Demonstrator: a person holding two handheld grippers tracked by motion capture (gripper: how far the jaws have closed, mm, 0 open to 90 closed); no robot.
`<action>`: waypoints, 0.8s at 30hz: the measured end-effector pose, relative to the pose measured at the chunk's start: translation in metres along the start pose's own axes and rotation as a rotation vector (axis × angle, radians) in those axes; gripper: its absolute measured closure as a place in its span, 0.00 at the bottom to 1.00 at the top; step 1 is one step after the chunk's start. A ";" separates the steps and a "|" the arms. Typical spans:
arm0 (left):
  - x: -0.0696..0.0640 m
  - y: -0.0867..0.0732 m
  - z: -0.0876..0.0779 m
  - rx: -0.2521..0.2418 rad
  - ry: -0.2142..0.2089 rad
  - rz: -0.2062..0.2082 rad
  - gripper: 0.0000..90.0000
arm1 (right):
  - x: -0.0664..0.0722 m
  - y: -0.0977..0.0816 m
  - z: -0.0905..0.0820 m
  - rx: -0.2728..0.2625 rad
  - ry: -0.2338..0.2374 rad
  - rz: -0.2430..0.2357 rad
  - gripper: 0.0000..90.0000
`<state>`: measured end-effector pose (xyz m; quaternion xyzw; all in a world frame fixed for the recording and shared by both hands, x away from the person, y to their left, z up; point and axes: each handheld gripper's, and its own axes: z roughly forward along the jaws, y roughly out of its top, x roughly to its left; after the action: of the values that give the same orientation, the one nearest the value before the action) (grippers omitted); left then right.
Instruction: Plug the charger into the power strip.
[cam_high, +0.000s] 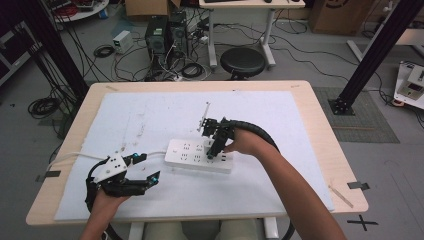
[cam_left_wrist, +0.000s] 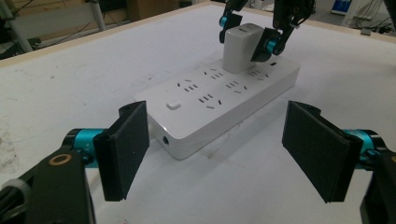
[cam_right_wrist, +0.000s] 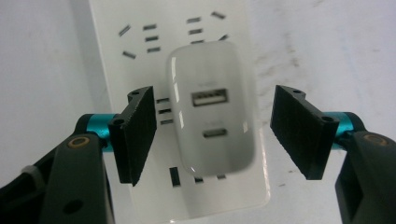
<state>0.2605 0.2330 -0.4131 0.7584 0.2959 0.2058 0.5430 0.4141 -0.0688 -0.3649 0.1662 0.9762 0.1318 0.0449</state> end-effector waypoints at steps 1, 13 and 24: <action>0.000 0.000 0.000 -0.001 -0.002 0.004 0.26 | -0.001 -0.003 -0.003 -0.030 0.006 0.018 0.27; -0.003 0.001 0.000 -0.005 -0.006 0.001 0.26 | 0.001 -0.046 -0.029 -0.286 -0.041 0.156 0.23; -0.006 0.003 0.002 -0.008 -0.013 0.006 0.26 | 0.004 -0.083 -0.039 -0.417 -0.030 0.217 0.23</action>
<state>0.2575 0.2268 -0.4112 0.7585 0.2893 0.2037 0.5472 0.3793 -0.1520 -0.3501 0.2594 0.9034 0.3324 0.0784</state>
